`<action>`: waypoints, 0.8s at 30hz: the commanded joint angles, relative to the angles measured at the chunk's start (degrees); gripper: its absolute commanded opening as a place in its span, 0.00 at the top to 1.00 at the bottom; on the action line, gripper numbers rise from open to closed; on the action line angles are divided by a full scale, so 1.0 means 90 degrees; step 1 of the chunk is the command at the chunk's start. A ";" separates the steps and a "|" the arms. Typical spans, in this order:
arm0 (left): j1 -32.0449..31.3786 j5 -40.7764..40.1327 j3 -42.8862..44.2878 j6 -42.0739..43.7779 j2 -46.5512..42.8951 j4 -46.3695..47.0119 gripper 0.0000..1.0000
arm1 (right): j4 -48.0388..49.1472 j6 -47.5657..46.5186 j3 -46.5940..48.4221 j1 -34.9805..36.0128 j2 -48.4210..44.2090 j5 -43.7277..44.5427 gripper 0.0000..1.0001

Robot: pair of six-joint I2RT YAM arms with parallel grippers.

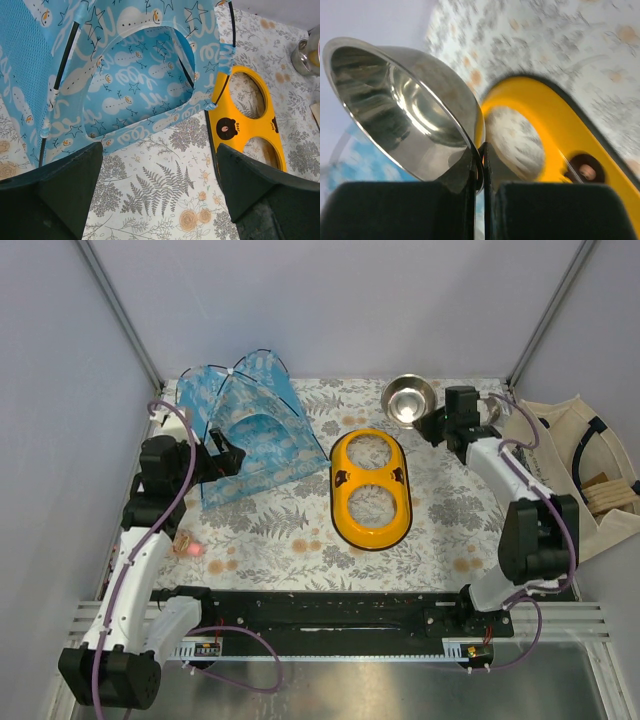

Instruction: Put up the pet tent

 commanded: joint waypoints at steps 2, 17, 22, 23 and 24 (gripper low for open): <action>-0.0008 0.0049 0.0050 -0.0084 -0.0203 0.0091 0.01 | -0.1334 -0.1918 -0.1407 0.0218 -0.1368 -0.0688 1.00; -0.0037 0.0499 -0.0467 -0.0406 -0.0486 0.0257 0.01 | -0.1572 -0.2984 -0.2952 0.1321 -0.1899 -0.1119 1.00; -0.0037 0.0509 -0.0536 -0.0435 -0.0545 0.0286 0.01 | -0.1172 -0.3110 -0.2952 0.1410 -0.1509 -0.1351 0.94; -0.0037 0.0508 -0.0565 -0.0445 -0.0555 0.0296 0.01 | -0.1171 -0.3120 -0.2914 0.1410 -0.1373 -0.1410 0.93; -0.0037 0.0508 -0.0575 -0.0455 -0.0555 0.0325 0.01 | -0.1171 -0.3159 -0.2865 0.1429 -0.1265 -0.1449 0.93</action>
